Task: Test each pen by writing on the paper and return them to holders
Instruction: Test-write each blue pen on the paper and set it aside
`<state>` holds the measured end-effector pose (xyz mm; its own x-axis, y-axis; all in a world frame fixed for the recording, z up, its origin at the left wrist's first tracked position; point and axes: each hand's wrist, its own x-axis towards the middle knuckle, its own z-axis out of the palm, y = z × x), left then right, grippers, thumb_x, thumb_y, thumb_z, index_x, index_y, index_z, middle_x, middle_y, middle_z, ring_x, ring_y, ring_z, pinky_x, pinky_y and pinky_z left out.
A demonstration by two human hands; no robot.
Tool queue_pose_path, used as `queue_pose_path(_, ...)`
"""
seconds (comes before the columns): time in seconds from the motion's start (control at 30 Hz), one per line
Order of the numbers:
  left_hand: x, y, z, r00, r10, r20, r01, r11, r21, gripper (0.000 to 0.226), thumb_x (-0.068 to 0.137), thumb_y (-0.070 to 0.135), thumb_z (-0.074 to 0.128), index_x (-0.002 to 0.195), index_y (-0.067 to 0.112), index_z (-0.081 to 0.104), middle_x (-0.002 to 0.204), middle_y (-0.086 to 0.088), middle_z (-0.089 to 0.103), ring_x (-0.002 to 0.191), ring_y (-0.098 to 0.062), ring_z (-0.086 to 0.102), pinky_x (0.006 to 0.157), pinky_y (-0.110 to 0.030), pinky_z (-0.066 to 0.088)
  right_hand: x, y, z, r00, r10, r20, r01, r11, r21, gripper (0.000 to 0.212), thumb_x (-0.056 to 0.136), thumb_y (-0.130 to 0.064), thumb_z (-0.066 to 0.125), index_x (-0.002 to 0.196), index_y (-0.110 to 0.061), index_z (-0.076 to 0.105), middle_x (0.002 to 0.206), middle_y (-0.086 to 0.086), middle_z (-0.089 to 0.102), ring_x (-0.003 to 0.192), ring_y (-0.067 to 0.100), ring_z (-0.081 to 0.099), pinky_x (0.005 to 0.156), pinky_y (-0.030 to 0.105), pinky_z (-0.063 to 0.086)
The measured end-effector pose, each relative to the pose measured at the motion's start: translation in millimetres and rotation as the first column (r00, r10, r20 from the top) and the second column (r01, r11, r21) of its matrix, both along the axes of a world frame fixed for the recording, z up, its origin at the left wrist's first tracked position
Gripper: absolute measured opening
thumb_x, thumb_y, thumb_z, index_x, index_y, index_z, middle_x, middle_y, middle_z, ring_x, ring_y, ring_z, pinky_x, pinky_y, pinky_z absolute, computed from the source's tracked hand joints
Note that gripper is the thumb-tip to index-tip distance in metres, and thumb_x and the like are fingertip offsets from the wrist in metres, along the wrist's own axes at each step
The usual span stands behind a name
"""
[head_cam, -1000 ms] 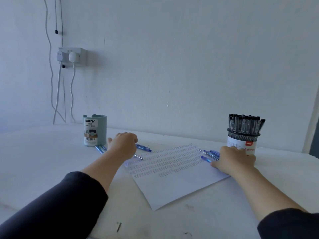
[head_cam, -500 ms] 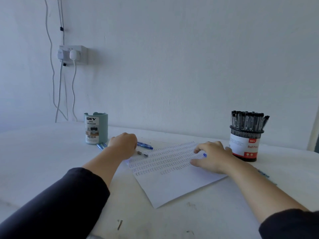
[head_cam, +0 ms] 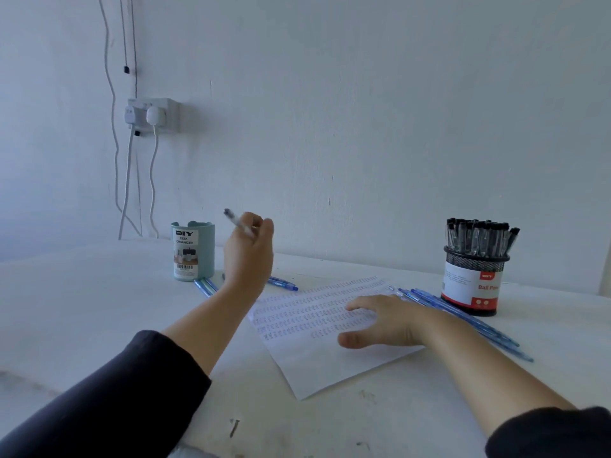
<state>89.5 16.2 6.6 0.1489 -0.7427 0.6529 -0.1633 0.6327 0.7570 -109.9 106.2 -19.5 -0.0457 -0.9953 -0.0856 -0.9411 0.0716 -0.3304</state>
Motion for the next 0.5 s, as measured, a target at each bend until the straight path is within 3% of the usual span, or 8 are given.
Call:
queue_pose_path(0.07, -4, 9, 1, 0.929, -0.178, -0.325, 0.256, 0.942, 0.218, 0.031, 0.1, 0.023, 0.04, 0.072, 0.011, 0.047, 0.059, -0.008, 0.047, 0.043, -0.018, 0.043, 0.04, -0.024, 0.034, 1, 0, -1, 1.0, 0.013, 0.013, -0.013, 1.0, -0.003, 0.109, 0.044, -0.088, 0.058, 0.141, -0.042, 0.035, 0.153, -0.009, 0.029, 0.142, 0.014, 0.022, 0.116, 0.04, 0.021)
queue_pose_path(0.13, -6, 22, -3, 0.89, -0.202, -0.41, 0.372, 0.84, 0.395, 0.041, 0.102, 0.032, 0.036, 0.071, 0.007, 0.05, 0.057, -0.008, 0.053, 0.041, -0.016, 0.048, 0.039, -0.021, 0.036, 3, 1, -1, 1.0, 0.02, 0.016, -0.02, 1.0, -0.009, 0.092, 0.062, -0.076, 0.064, 0.142, -0.041, 0.034, 0.153, -0.008, 0.028, 0.142, 0.014, 0.021, 0.116, 0.039, 0.02)
queue_pose_path(0.23, -7, 41, -12, 0.894, -0.244, -0.376, 0.429, 0.706, 0.563, 0.044, 0.1, 0.031, 0.044, 0.068, 0.003, 0.055, 0.052, -0.01, 0.059, 0.041, -0.017, 0.056, 0.041, -0.022, 0.047, 6, 2, 1, 1.0, 0.021, 0.003, -0.021, 1.0, -0.001, 0.086, 0.068, -0.07, 0.065, 0.142, -0.039, 0.034, 0.154, -0.009, 0.026, 0.142, 0.015, 0.021, 0.117, 0.038, 0.019)
queue_pose_path(0.3, -5, 51, -19, 0.906, -0.288, -0.309, 0.421, 0.671, 0.61, 0.028, 0.093, 0.016, 0.059, 0.07, -0.001, 0.058, 0.057, -0.014, 0.06, 0.043, -0.017, 0.061, 0.043, -0.022, 0.052, 6, 2, 1, 1.0, 0.018, 0.007, -0.018, 1.0, -0.008, 0.086, 0.068, -0.069, 0.066, 0.142, -0.039, 0.035, 0.153, -0.009, 0.028, 0.142, 0.015, 0.023, 0.116, 0.038, 0.02)
queue_pose_path(0.4, -4, 60, -26, 0.921, -0.357, -0.154, 0.373, 0.695, 0.615, 0.004, 0.082, -0.006, 0.061, 0.078, -0.005, 0.061, 0.062, -0.018, 0.063, 0.051, -0.02, 0.065, 0.051, -0.024, 0.056, 6, 3, 1, 0.999, 0.024, 0.036, -0.024, 1.0, -0.006, 0.087, 0.067, -0.068, 0.068, 0.142, -0.038, 0.036, 0.153, -0.01, 0.029, 0.14, 0.015, 0.026, 0.116, 0.039, 0.022)
queue_pose_path(0.5, -4, 63, -28, 0.928, -0.371, -0.038, 0.318, 0.735, 0.598, 0.011, 0.08, -0.009, 0.057, 0.076, 0.002, 0.059, 0.063, -0.017, 0.062, 0.051, -0.02, 0.063, 0.048, -0.023, 0.055, 7, 5, 2, 0.999, 0.027, 0.043, -0.027, 1.0, 0.0, 0.085, 0.069, -0.065, 0.068, 0.143, -0.037, 0.035, 0.153, -0.01, 0.027, 0.141, 0.015, 0.026, 0.116, 0.037, 0.021)
